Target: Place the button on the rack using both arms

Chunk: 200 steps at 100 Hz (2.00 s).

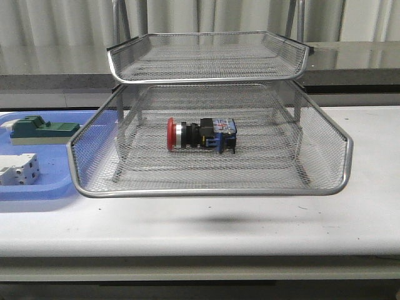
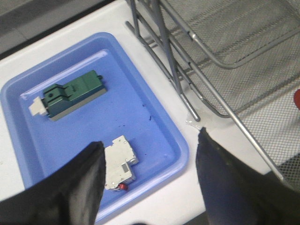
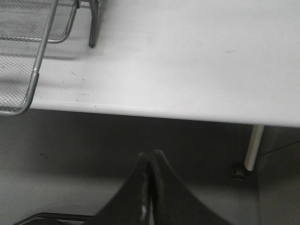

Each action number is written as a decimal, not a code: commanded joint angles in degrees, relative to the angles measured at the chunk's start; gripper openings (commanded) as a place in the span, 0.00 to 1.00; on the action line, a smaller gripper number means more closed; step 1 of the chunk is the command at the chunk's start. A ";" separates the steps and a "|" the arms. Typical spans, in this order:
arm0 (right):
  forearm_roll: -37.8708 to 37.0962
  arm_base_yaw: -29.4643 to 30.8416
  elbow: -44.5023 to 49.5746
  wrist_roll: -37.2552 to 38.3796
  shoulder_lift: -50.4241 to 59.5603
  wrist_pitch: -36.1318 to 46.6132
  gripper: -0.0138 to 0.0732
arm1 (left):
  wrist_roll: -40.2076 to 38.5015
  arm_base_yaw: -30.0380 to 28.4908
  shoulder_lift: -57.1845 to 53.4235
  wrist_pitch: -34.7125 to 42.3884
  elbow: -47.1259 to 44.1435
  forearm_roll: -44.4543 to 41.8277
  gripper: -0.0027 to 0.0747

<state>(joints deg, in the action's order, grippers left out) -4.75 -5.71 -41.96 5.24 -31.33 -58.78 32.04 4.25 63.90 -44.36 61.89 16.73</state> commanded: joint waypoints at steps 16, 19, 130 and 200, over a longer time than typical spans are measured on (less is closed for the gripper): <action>-0.79 0.19 -1.94 -0.31 -0.19 3.05 0.08 | -1.09 -1.94 -18.56 22.03 -16.80 5.63 0.55; -0.79 0.19 -1.94 -0.31 -0.19 3.05 0.08 | -1.09 -1.94 -20.61 24.12 -18.90 6.32 0.55; -0.79 0.19 -1.94 -0.31 -0.19 3.05 0.08 | -1.09 -1.94 -42.27 44.80 -40.70 14.15 0.01; 2.83 0.19 -1.89 -0.31 -1.28 12.24 0.08 | -1.09 -1.94 -42.27 44.80 -40.70 14.15 0.01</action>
<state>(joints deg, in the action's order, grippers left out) -3.42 -5.71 -41.96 5.24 -31.33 -53.97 31.57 2.39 21.47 -3.89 19.75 30.13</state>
